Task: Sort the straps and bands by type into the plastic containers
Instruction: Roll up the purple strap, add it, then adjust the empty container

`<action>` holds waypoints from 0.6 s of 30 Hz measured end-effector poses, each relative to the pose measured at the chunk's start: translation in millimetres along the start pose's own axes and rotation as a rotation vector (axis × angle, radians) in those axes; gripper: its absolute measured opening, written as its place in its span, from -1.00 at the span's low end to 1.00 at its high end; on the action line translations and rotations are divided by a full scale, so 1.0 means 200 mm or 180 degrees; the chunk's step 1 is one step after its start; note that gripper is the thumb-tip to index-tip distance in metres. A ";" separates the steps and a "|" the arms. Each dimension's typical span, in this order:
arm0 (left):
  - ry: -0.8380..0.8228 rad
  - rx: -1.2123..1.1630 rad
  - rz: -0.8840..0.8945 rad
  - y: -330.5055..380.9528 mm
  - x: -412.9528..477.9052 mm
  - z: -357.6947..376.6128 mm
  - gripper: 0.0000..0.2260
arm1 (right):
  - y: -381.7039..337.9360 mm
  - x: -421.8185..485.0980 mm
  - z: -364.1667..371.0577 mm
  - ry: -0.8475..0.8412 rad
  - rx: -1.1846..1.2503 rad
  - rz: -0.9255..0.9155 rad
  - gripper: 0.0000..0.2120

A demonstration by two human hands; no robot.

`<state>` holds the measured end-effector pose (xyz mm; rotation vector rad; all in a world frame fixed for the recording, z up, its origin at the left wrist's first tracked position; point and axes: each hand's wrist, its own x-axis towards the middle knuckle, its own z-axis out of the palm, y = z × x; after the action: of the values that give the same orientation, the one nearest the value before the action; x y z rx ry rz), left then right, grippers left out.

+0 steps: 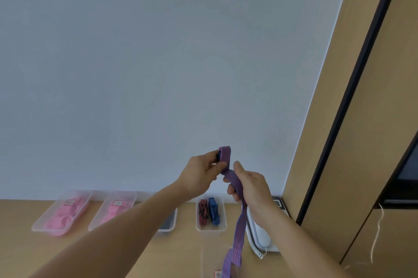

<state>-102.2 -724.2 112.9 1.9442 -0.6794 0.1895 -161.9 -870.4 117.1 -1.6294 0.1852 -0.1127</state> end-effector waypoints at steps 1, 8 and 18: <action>-0.0004 0.0328 0.0255 -0.01 -0.01 0.00 -0.86 | -0.01 0.00 0.00 0.0003 -0.0002 0.0007 -0.46; 0.0049 0.1990 0.1673 -0.17 0.00 0.02 -0.60 | -0.01 0.01 0.00 -0.0038 0.0057 -0.0001 -0.49; -0.0040 -0.0613 -0.0242 -0.05 -0.01 0.00 -0.46 | 0.03 0.04 -0.01 -0.0153 0.0540 -0.0179 -0.60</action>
<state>-99.4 -720.5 104.3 1.7840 -0.6079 0.0623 -155.6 -874.1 110.2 -1.4670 0.0904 -0.1288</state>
